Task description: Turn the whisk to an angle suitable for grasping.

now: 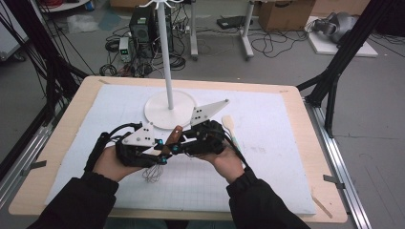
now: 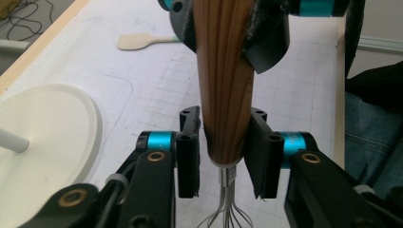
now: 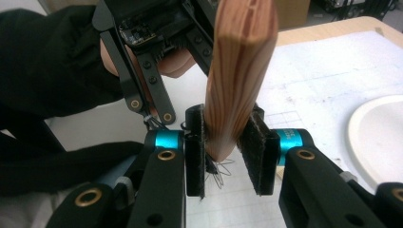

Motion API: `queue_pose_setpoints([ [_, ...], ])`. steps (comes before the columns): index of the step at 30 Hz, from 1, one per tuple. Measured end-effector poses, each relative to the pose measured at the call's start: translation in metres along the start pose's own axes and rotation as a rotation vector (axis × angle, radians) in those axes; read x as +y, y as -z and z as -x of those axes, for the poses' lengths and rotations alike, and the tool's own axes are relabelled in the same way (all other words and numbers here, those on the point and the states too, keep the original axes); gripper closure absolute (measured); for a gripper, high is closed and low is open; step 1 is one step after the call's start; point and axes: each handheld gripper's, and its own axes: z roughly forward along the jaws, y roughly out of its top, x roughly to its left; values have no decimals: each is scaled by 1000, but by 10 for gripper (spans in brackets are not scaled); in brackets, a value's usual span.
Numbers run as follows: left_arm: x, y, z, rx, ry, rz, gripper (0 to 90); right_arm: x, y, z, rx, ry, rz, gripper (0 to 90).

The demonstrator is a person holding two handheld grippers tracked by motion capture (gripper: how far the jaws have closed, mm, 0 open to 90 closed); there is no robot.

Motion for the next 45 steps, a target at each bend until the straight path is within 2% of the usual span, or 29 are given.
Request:
queue_pose_setpoints([
  [4, 0, 1, -2, -15, 14, 14, 712, 2, 2, 0, 10, -2, 0, 720],
  [5, 1, 1, -2, -15, 17, 13, 714, 2, 2, 0, 7, 11, 5, 719],
  [7, 1, 2, -4, -13, 32, 19, 715, 2, 1, 0, 1, 2, 20, 716],
  [10, 2, 4, -5, -3, 45, 29, 717, 3, 1, -1, -8, 13, 44, 707],
  [14, 2, 3, -6, 0, 57, 37, 718, 5, -2, -2, -27, 30, 49, 704],
  [18, 2, 3, -7, 0, 67, 48, 718, 5, -2, -2, -36, 27, 57, 708],
  [21, 1, 3, -6, -16, 64, 58, 717, 6, -2, -2, -28, 49, 51, 719],
  [25, 1, 6, -10, -72, 77, 102, 678, 8, 1, -1, 6, 46, 56, 720],
  [26, 3, 8, -11, -75, 84, 116, 668, 9, 1, -1, 9, 47, 51, 720],
  [29, 5, 11, -13, -86, 82, 116, 658, 13, 0, -3, 13, 72, 42, 720],
  [33, 7, 11, -14, -101, 81, 123, 674, 14, 0, -2, 14, 68, 36, 720],
  [36, 6, 10, -15, -100, 89, 132, 712, 13, -1, -1, 16, 70, 34, 719],
  [38, 6, 11, -16, -89, 89, 131, 717, 13, 0, -2, -2, 81, 38, 717],
  [42, 6, 10, -17, -78, 97, 126, 719, 12, 5, 0, -3, 61, 72, 704],
  [45, 5, 9, -18, -70, 99, 129, 720, 11, 10, 2, -25, 42, 80, 609],
])
